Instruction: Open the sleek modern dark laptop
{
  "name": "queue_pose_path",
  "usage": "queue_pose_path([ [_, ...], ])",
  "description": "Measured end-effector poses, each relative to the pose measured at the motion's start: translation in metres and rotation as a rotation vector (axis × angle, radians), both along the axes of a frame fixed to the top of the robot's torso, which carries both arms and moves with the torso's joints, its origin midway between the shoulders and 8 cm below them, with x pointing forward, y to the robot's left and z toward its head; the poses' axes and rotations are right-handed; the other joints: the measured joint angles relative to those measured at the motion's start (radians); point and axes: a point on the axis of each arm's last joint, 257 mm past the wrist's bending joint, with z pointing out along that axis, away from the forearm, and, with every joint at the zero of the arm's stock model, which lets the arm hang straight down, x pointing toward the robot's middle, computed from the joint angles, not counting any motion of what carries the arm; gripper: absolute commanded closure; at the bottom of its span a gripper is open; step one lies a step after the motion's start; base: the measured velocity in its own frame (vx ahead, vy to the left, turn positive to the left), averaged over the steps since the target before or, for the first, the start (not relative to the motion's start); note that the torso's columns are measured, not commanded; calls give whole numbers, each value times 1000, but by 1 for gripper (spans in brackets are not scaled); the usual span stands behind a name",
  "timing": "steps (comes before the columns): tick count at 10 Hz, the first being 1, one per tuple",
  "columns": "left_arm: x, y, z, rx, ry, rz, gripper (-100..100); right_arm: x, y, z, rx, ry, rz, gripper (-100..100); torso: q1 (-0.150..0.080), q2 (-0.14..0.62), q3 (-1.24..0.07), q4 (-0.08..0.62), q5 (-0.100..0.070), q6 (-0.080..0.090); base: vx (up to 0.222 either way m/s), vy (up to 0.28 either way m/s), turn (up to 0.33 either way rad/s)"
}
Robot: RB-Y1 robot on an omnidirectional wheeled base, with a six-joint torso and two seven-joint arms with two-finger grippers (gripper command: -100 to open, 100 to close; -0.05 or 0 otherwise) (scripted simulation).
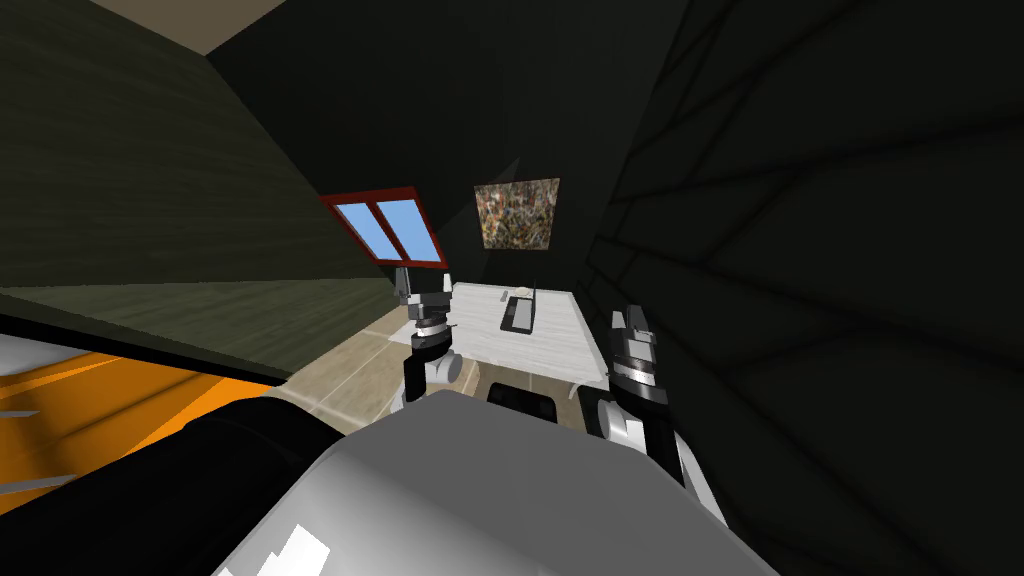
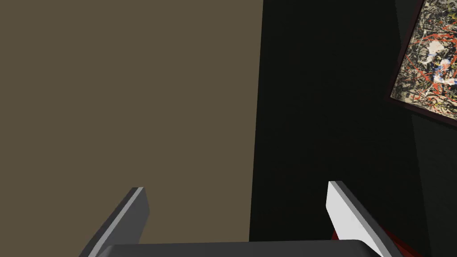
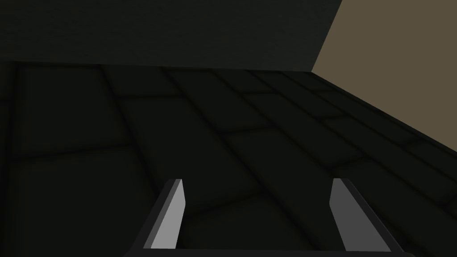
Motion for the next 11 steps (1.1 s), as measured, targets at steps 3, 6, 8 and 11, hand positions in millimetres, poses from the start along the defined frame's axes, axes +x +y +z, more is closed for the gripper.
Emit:
queue_pose_path([
  [3,0,0,0,0,0,0,0,0,0,0,0,0,0,0,0,175,-351,176,0,0,0,0,0],
  [6,0,0,0,0,0,0,0,0,0,0,0,0,0,0,0,396,-792,396,0,0,0,0,0],
  [8,0,0,0,0,0,0,0,0,0,0,0,0,0,0,0,544,-1087,544,0,0,0,0,0],
  [11,0,0,0,0,0,0,0,1,2,-2,-22,7,7,-100,0,725,-1451,724,0,0,1,11,6],
])
